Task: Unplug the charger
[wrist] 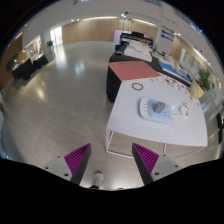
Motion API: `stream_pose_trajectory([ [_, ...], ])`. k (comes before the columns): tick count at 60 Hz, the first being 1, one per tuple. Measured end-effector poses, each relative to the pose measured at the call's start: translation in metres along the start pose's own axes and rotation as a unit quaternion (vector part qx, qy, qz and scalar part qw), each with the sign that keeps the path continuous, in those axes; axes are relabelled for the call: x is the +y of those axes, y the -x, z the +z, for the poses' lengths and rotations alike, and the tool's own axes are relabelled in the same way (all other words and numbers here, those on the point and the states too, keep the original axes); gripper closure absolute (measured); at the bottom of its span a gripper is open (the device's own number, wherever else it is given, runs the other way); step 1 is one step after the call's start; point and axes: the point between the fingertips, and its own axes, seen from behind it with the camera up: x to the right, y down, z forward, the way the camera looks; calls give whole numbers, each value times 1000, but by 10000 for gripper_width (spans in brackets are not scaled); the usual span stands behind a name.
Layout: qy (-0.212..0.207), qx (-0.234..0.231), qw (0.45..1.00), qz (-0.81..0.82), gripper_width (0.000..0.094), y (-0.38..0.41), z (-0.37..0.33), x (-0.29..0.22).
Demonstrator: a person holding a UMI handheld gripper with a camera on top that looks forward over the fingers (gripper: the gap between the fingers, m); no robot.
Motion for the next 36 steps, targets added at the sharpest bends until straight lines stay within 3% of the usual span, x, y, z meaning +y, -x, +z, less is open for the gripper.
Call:
stream_pose_trajectory([
  [13, -19, 36, 998, 53, 80, -57, 12, -5],
  [26, -73, 93, 989, 92, 81, -124, 32, -19],
  [36, -114, 102, 981, 117, 83, -152, 53, -29],
])
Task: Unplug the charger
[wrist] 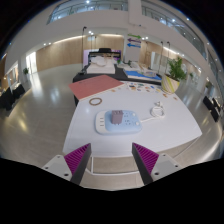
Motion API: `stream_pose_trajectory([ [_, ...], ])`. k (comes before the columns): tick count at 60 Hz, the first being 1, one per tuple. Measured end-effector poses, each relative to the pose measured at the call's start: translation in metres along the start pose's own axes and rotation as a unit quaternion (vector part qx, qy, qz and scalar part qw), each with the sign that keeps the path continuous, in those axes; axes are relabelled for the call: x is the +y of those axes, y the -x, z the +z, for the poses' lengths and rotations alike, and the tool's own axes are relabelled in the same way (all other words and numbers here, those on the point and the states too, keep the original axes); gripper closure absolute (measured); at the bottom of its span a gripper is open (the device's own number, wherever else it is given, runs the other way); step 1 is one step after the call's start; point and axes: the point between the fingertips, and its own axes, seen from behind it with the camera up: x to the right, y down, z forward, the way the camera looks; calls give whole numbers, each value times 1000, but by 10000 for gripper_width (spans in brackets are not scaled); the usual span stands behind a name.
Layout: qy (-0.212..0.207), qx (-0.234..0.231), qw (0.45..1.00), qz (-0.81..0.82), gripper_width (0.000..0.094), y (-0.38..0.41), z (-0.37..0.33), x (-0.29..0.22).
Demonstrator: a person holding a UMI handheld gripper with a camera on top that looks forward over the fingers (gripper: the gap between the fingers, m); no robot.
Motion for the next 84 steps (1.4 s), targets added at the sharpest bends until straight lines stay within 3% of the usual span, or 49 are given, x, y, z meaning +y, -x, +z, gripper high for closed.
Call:
stream_pose_trajectory([
  [16, -106, -11, 994, 1, 82, -12, 54, -33],
  [34, -187, -15, 982, -1, 81, -14, 106, -77],
  [56, -194, -21, 981, 5, 86, -15, 149, -95],
  [57, -193, -23, 981, 6, 113, -14, 150, -94],
  [63, -194, -10, 981, 11, 634, -20, 154, -93],
  [66, -195, -11, 981, 3, 733, -18, 157, -95],
  [73, -194, -25, 980, 38, 753, -24, 152, -105],
  [79, -251, -16, 967, 36, 752, -38, 110, -152],
  [84, -272, -17, 960, 62, 753, -64, 72, -192],
])
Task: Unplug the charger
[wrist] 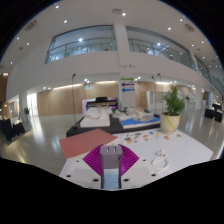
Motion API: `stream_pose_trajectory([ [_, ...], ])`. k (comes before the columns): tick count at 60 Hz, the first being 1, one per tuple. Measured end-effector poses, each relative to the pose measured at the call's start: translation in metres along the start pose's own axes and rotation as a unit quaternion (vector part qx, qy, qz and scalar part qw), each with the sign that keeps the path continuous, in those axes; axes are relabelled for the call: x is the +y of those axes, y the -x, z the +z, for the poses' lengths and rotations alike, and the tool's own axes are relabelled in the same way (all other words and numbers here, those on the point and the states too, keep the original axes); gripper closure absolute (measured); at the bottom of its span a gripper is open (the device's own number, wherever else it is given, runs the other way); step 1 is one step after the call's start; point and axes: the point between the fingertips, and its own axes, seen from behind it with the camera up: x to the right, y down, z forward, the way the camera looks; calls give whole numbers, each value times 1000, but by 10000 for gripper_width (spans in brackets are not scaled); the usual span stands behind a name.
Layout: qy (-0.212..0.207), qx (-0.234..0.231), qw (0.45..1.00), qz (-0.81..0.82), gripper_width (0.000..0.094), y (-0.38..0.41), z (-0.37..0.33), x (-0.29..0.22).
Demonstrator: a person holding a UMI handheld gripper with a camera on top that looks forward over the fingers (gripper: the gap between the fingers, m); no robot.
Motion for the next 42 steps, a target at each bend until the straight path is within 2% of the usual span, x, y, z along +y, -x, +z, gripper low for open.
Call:
stream_pose_trajectory([
  [5, -17, 20, 1000, -4, 754, -38, -12, -42],
  [11, 17, 53, 998, -23, 753, -100, -14, -42],
  [21, 142, 92, 984, -59, 744, -191, -6, 64],
  [26, 190, 100, 974, -68, 741, -216, 2, 113],
  [30, 208, 100, 971, -68, 723, -223, 12, 138],
  [35, 223, 89, 968, -70, 632, -226, 21, 153],
  [37, 227, 81, 968, -68, 568, -226, 20, 152],
  [42, 225, 77, 969, -66, 252, -224, 11, 140],
])
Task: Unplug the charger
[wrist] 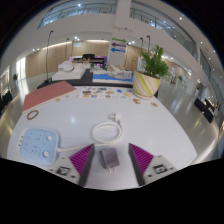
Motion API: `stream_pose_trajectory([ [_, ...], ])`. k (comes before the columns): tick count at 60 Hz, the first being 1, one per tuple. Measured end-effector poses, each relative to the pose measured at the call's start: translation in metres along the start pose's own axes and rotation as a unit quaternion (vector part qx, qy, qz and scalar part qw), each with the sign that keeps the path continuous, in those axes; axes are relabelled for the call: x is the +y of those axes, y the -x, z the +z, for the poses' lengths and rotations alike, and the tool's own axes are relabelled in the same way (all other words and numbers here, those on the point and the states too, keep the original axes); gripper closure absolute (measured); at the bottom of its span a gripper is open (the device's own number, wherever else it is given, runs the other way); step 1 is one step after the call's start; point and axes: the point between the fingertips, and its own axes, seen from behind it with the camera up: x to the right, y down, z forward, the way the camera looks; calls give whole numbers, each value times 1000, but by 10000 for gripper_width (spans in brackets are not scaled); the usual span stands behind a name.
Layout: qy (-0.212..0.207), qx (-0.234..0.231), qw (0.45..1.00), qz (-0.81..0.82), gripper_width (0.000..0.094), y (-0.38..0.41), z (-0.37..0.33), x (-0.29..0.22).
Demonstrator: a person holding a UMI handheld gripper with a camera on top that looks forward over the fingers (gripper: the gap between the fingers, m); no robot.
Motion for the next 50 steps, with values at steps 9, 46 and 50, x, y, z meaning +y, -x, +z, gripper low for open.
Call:
stream_pose_trajectory([
  [9, -27, 1, 1000, -6, 86, -5, -81, -42],
  [46, 7, -30, 999, 26, 89, 8, -423, 16],
  [50, 13, -35, 999, 27, 87, 9, -424, 25],
])
